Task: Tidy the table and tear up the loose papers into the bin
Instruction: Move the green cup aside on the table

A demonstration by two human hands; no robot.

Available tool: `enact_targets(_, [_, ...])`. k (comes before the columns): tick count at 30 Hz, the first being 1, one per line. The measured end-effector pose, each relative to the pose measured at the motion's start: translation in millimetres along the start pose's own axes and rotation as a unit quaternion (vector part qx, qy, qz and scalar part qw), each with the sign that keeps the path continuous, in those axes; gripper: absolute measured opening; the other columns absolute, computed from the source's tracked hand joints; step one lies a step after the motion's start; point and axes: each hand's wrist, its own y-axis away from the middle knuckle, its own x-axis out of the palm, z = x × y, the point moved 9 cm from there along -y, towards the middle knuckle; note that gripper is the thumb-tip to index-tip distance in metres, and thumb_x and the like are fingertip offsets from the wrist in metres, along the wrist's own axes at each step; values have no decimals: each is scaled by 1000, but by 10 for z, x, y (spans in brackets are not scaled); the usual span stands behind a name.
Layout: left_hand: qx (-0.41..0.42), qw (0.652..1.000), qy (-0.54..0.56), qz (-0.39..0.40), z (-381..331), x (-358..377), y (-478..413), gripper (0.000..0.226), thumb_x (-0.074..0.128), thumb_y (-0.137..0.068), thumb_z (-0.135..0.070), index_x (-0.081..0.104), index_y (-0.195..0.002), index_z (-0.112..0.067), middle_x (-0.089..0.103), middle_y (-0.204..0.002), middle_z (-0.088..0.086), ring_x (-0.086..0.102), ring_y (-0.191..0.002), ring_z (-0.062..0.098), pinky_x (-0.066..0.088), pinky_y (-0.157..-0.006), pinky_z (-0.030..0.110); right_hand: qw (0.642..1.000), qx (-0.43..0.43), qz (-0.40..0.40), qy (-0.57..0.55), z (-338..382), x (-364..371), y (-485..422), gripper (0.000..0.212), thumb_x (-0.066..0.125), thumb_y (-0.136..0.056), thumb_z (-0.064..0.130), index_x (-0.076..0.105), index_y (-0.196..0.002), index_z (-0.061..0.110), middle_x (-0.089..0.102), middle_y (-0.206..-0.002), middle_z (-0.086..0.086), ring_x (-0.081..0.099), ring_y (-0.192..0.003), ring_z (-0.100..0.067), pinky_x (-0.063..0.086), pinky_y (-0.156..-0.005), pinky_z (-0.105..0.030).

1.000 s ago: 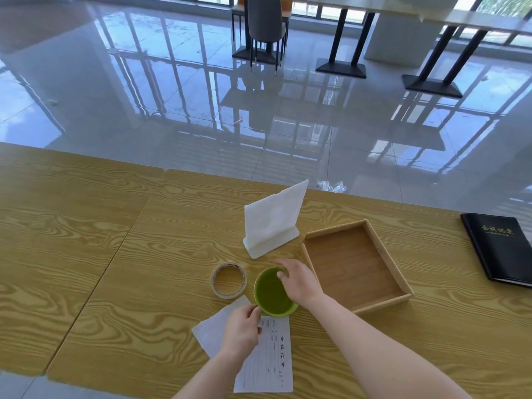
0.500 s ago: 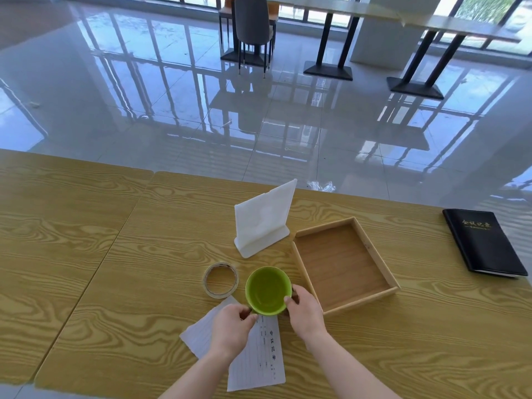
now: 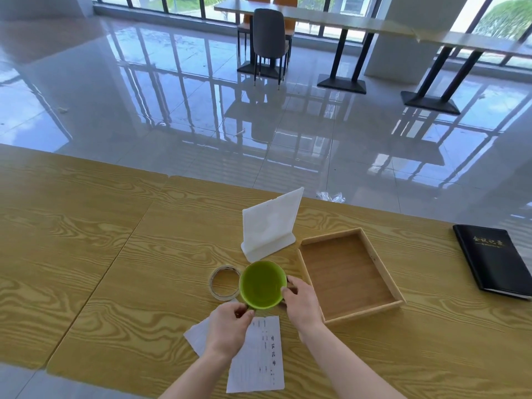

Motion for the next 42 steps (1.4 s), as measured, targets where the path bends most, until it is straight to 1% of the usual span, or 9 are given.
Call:
enact_targets(6, [1, 999, 14, -52, 52, -323, 10, 34, 71, -87, -26, 62, -63, -3, 53, -52, -2, 42, -51, 9, 31, -53, 26, 998, -27, 57, 3, 256, 319, -70, 30, 55, -98, 16, 65, -126, 22, 69, -112, 3, 66, -102, -15, 62, -86, -39])
enact_targets(10, [-26, 996, 20, -86, 202, -523, 32, 34, 71, -86, -28, 63, -61, -7, 54, -51, -3, 42, -48, 7, 31, -50, 24, 992, -57, 104, 36, 411, 623, -81, 26, 53, -98, 14, 73, -110, 26, 72, -99, 1, 69, -92, -15, 63, -80, -39])
enact_targets(14, [-54, 991, 40, -115, 357, -795, 12, 32, 72, -84, -25, 63, -57, -10, 58, -50, 1, 43, -47, 7, 35, -51, 27, 983, -92, 136, 88, 578, 986, -93, 24, 51, -94, 14, 72, -88, 24, 70, -87, -12, 68, -89, -34, 59, -83, -55])
enact_targets(17, [-55, 990, 41, -120, 425, -1030, -103, 30, 72, -84, -26, 67, -58, -13, 68, -59, 5, 50, -50, 8, 41, -53, 29, 978, -106, 140, 111, 715, 1269, -144, 21, 51, -93, 16, 71, -89, 20, 71, -86, -10, 67, -89, -33, 58, -83, -55])
enact_targets(23, [-28, 993, 43, -103, 546, -1495, -515, 34, 72, -84, -25, 62, -58, -5, 53, -49, -6, 42, -50, 11, 35, -54, 31, 983, -82, 119, 113, 948, 1770, -316, 22, 54, -95, 13, 72, -90, 24, 73, -91, -3, 70, -91, -26, 58, -86, -52])
enact_targets(28, [-21, 996, 43, -74, 673, -1767, -886, 30, 72, -83, -27, 66, -63, -5, 59, -52, 0, 45, -51, 13, 39, -56, 31, 993, -37, 85, 79, 1025, 2074, -449, 26, 53, -97, 12, 73, -89, 27, 73, -93, -4, 70, -93, -26, 59, -86, -52])
enact_targets(34, [-7, 997, 43, -60, 699, -2003, -1235, 30, 73, -82, -27, 67, -58, -10, 64, -52, 0, 48, -49, 11, 41, -55, 30, 997, -15, 31, 73, 1140, 2328, -630, 22, 55, -98, 20, 67, -117, 19, 68, -106, 1, 66, -99, -21, 59, -89, -47])
enact_targets(39, [-28, 994, 83, -69, 736, -2155, -1550, 28, 75, -79, -22, 67, -54, -12, 58, -48, -8, 48, -49, 8, 40, -55, 27, 998, -17, 32, 57, 1349, 2561, -908, 15, 55, -98, 16, 67, -107, 18, 70, -105, -4, 68, -97, -23, 60, -86, -49])
enact_targets(42, [-45, 990, 111, -73, 759, -2205, -1747, 28, 74, -77, -17, 61, -56, -4, 50, -48, -4, 40, -50, 14, 34, -56, 30, 997, -29, 49, 51, 1504, 2690, -1078, 16, 54, -98, 14, 67, -94, 24, 71, -101, -5, 70, -94, -24, 60, -85, -50])
